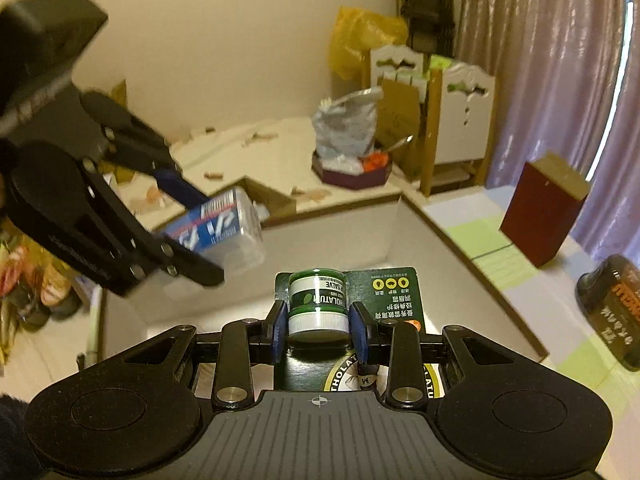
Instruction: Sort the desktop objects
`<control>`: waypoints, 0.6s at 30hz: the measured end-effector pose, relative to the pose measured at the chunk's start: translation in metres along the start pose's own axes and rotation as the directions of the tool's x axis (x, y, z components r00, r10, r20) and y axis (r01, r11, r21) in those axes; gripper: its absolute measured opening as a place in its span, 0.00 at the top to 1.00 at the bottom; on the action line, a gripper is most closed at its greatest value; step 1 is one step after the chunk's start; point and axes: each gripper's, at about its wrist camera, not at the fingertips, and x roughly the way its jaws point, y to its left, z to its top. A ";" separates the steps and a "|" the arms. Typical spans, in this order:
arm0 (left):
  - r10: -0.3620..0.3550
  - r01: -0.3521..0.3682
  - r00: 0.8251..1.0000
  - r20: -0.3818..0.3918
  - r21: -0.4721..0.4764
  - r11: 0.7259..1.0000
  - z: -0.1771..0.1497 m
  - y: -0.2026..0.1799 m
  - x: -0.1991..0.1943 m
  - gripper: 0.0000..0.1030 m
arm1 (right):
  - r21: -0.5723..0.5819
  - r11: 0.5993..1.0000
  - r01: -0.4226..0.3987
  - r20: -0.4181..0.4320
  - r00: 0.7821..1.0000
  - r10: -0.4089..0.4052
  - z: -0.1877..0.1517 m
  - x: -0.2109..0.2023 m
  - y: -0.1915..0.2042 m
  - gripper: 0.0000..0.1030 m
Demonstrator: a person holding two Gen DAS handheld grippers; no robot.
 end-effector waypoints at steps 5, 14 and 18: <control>-0.026 0.025 0.999 -0.044 -0.012 1.000 -0.003 0.005 0.022 0.49 | -0.058 0.996 -0.065 -0.086 0.994 0.060 -0.017 0.030 -0.007 0.68; -0.072 0.070 0.990 -0.120 -0.019 0.997 -0.003 0.002 0.064 0.49 | -0.189 0.971 -0.144 -0.232 0.968 0.099 -0.047 0.071 -0.009 0.68; -0.082 0.080 0.984 -0.161 -0.021 0.997 -0.007 0.001 0.080 0.49 | -0.193 0.968 -0.160 -0.271 0.957 0.105 -0.053 0.084 -0.013 0.68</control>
